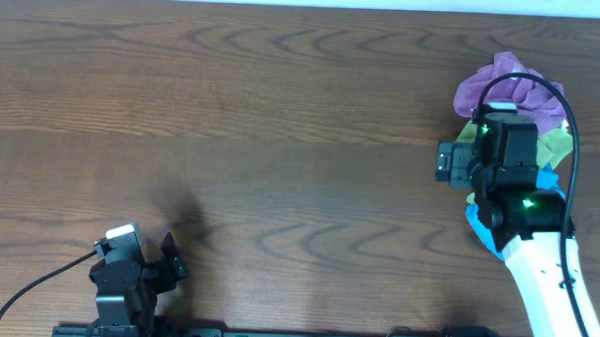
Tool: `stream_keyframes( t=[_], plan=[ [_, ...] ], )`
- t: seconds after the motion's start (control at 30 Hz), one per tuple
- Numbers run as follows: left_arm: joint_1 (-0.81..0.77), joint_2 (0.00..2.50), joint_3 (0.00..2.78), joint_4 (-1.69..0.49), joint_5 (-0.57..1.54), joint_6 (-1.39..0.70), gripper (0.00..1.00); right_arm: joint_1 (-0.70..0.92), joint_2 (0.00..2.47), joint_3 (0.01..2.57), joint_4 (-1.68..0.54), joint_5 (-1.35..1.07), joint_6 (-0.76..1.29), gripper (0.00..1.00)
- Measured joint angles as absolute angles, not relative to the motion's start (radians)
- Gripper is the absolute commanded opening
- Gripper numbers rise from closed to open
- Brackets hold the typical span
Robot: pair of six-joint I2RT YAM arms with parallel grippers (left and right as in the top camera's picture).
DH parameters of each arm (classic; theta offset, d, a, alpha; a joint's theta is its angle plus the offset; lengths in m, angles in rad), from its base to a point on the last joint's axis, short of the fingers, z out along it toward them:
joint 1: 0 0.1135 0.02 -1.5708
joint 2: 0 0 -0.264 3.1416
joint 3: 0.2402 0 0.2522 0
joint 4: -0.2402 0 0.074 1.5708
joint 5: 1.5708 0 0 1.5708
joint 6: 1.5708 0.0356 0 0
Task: Fold the cloth
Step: 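Reach the right gripper to the blue cloth and grasp it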
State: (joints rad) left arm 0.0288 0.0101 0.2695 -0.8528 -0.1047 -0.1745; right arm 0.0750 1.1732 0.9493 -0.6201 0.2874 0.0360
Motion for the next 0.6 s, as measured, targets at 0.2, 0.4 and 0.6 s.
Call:
stream_keyframes(
  t=[0.2, 0.4, 0.6],
  plan=[
    [0.029, 0.01, 0.27, -0.853, -0.105, -0.175, 0.95, 0.013, 1.184, 0.949, -0.632, 0.345, 0.057, 0.99],
    [0.029, 0.01, 0.27, -0.853, -0.105, -0.175, 0.95, -0.126, 1.275, 0.949, -0.661, 0.302, 0.123, 0.99],
    [0.029, 0.01, 0.27, -0.853, -0.105, -0.175, 0.95, -0.181, 1.398, 0.949, -0.662, 0.214, 0.174, 0.99]
  ],
)
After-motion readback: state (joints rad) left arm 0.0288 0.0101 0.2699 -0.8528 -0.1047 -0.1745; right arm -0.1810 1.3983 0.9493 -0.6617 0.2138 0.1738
